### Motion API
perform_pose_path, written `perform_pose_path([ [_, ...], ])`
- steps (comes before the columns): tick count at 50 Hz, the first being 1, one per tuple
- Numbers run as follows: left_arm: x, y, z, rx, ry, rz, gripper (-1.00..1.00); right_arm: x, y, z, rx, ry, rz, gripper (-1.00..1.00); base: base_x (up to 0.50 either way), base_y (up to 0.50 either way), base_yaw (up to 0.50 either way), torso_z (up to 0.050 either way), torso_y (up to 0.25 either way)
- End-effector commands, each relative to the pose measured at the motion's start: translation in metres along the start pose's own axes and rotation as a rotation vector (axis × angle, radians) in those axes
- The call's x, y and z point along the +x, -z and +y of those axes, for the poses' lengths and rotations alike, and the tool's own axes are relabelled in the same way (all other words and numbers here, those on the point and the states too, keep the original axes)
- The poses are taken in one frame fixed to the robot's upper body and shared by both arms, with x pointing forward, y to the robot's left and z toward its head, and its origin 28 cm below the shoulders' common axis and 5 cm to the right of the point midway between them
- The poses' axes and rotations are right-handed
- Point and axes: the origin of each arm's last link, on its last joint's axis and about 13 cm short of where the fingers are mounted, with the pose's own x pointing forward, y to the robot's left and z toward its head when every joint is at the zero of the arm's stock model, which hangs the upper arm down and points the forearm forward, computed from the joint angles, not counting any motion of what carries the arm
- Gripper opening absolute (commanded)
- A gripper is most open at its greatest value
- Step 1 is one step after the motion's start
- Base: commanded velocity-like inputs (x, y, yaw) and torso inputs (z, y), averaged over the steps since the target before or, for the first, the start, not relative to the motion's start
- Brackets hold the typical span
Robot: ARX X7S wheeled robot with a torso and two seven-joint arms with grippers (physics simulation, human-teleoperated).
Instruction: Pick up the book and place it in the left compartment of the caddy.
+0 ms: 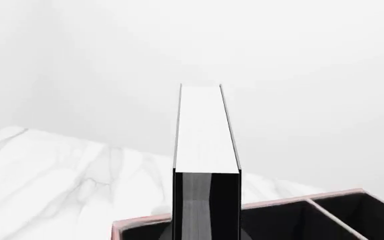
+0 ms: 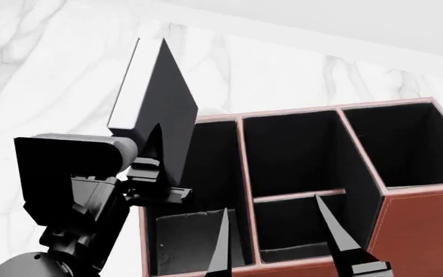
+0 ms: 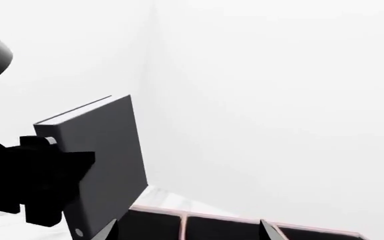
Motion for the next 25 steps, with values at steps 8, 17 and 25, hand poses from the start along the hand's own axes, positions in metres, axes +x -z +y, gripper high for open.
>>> perform_pose_path([
  [8,-0.002,0.030,-0.004,-0.012,-0.076,0.005,-1.00,0.000,0.000,0.000,0.000,0.000,0.000,1.00,0.00,0.00,0.00,0.000,0.001],
  [17,-0.003,0.044,-0.007,-0.001,-0.098,0.006,-1.00,0.000,0.000,0.000,0.000,0.000,-0.001,1.00,0.00,0.00,0.00,0.000,0.002],
  [25,-0.002,0.052,-0.013,0.042,-0.114,-0.011,-1.00,0.000,0.000,0.000,0.000,0.000,-0.002,1.00,0.00,0.00,0.00,0.000,0.001],
])
